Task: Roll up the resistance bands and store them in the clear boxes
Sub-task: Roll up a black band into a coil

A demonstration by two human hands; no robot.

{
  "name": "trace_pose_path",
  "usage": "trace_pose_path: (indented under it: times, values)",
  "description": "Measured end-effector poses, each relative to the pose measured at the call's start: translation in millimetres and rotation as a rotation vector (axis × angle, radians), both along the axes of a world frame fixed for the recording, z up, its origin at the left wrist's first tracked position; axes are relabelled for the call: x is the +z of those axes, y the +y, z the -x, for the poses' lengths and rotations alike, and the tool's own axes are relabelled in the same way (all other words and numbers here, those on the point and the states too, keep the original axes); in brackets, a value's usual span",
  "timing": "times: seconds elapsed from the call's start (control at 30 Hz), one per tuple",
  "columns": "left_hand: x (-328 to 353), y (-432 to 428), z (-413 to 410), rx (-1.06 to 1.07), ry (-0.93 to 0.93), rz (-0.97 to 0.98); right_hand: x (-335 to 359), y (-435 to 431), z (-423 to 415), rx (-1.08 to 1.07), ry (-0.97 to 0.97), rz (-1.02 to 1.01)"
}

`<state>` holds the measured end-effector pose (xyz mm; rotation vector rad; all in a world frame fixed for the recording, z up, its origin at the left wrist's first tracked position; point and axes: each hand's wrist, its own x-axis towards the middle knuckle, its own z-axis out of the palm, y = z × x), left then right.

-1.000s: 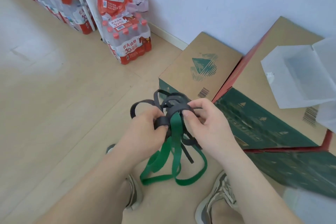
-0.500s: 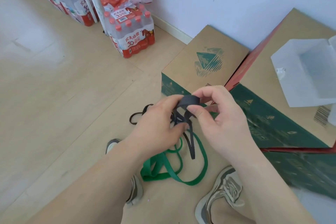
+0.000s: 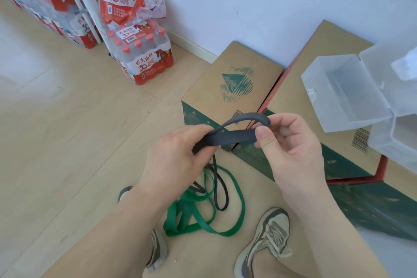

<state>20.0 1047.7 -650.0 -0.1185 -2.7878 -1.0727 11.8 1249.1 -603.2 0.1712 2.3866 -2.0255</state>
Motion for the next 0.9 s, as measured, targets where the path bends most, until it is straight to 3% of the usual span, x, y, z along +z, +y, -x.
trace_pose_path:
  times: [0.3,0.47,0.67,0.9]
  values:
    - [-6,11,3,-0.201,-0.146,0.042,1,0,-1,0.068,0.041,-0.002]
    - [-8,13,0,-0.208,-0.114,0.032,5,-10,-4,0.184,-0.068,0.172]
    - [-11,15,1,-0.037,-0.336,-0.233,1,-14,-4,0.156,-0.052,0.143]
    - [-15,14,-1,-0.037,-0.090,0.079,2,-18,-2,0.150,-0.047,0.173]
